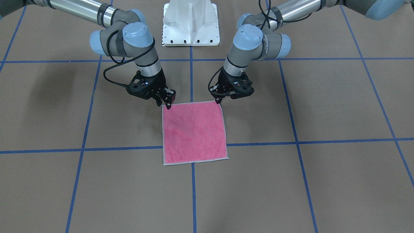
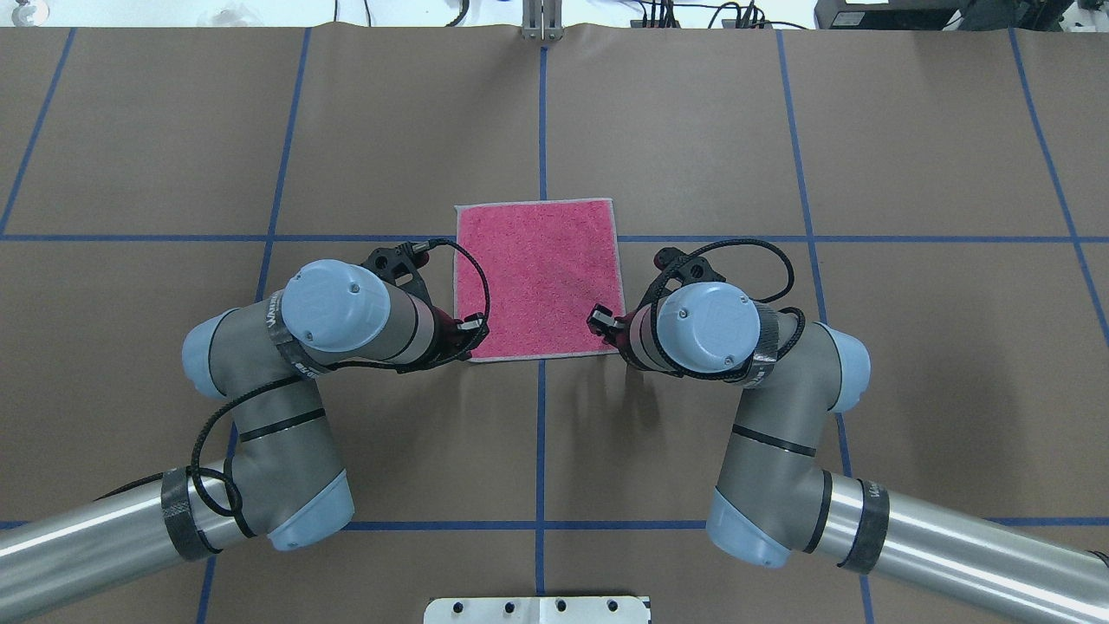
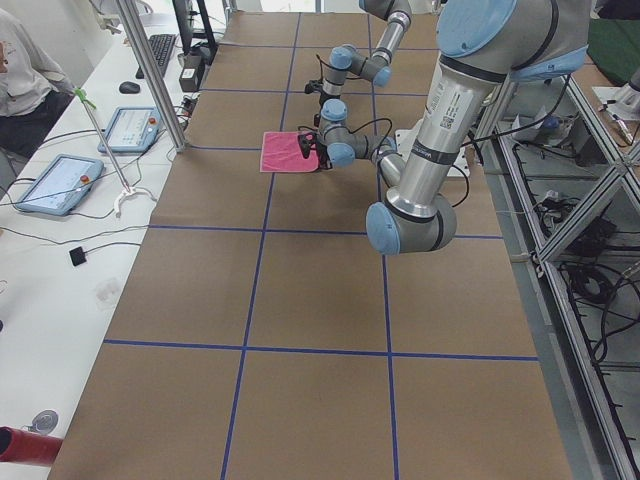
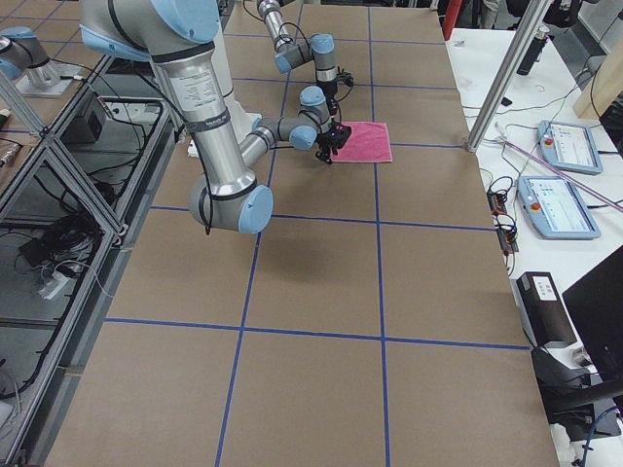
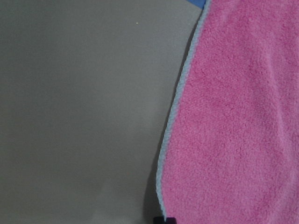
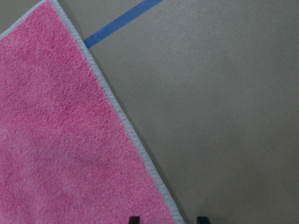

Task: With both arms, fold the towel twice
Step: 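Close the right gripper on the towel corner while the left holds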

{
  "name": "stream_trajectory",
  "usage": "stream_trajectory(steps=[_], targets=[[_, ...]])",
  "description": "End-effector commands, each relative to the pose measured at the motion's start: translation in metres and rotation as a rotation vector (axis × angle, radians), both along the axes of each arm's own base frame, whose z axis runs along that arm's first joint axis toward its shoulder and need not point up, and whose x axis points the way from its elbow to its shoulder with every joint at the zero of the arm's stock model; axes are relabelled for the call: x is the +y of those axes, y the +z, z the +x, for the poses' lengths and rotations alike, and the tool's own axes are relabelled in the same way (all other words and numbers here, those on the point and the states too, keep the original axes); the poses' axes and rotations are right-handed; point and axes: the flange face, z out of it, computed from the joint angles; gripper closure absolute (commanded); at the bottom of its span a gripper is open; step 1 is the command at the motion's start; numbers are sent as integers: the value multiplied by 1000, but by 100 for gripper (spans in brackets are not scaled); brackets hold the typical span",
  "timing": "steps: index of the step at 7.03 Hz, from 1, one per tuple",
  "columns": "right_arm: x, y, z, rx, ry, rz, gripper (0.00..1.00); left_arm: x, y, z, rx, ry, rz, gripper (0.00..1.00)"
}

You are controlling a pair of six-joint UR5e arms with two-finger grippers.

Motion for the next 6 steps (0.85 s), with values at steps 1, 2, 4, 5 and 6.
stream_trajectory(steps=[1, 2, 4, 5, 6], targets=[[0, -1, 1, -3, 1, 0, 91, 0, 1, 0, -2, -1, 0, 100], [1, -1, 1, -3, 1, 0, 93, 0, 1, 0, -1, 1, -1, 100], [0, -2, 3, -5, 3, 1, 100, 0, 1, 0, -1, 1, -1, 100], [0, -4, 5, -9, 1, 4, 89, 0, 1, 0, -1, 1, -1, 100], [1, -2, 6, -4, 2, 3, 40, 0, 1, 0, 0, 1, 0, 100]])
